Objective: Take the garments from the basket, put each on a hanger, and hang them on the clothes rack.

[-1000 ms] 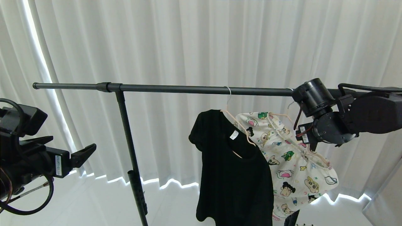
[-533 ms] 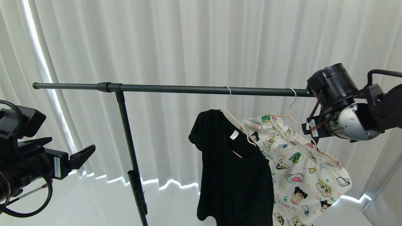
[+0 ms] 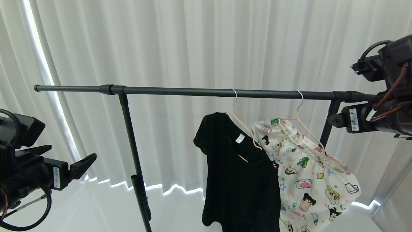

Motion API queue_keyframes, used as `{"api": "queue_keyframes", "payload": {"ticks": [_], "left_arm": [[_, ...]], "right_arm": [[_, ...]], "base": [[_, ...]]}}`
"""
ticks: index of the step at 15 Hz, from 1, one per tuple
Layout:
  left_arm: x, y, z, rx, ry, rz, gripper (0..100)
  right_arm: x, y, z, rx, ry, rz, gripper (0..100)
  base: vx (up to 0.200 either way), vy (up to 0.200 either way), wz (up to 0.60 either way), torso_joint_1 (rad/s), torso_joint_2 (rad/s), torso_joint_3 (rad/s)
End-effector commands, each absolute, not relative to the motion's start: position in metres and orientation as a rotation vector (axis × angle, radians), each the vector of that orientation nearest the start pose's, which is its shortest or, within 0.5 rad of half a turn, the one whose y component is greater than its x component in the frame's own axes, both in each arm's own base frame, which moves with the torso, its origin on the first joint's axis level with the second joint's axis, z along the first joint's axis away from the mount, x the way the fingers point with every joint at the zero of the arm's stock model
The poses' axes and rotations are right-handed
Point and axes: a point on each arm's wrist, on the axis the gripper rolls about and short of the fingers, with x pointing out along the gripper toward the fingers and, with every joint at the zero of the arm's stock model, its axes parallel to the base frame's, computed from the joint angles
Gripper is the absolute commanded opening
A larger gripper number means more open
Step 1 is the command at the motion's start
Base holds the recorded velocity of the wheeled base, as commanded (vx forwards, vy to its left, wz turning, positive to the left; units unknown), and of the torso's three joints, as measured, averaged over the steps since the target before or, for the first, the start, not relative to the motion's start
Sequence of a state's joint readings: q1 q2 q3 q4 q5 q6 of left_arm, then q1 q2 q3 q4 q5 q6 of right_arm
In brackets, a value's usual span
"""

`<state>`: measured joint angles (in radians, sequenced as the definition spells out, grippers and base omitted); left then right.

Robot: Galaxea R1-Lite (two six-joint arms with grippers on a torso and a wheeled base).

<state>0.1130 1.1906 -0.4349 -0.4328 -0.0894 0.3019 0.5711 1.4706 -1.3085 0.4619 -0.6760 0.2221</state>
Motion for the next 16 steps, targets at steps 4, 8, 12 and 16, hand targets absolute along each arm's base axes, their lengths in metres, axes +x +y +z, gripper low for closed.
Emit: {"api": "queue_keyframes", "payload": {"ticks": [4,8,12,16], "left_arm": [[0.145,0.024,0.188,0.266,0.271,0.047,100],[0.106,0.018,0.173,0.268,0.232,0.066,100],[0.040,0.006,0.125,0.285,0.147,0.075,100],[0.001,-0.001,0.090,0.278,0.171,0.102,100]], "right_arm": [[0.134,0.025,0.304,-0.333,0.519,-0.320,100],[0.081,0.003,0.279,-0.331,0.445,-0.329,100],[0.023,-0.008,0.199,-0.324,0.274,-0.365,100],[-0.034,-0.015,0.141,-0.477,0.297,-0.610,100]], "base": [[0.000,0.000,0.00,0.000,0.00,0.000],[0.000,0.000,0.00,0.000,0.00,0.000],[0.000,0.000,0.00,0.000,0.00,0.000],[0.000,0.000,0.00,0.000,0.00,0.000]]}}
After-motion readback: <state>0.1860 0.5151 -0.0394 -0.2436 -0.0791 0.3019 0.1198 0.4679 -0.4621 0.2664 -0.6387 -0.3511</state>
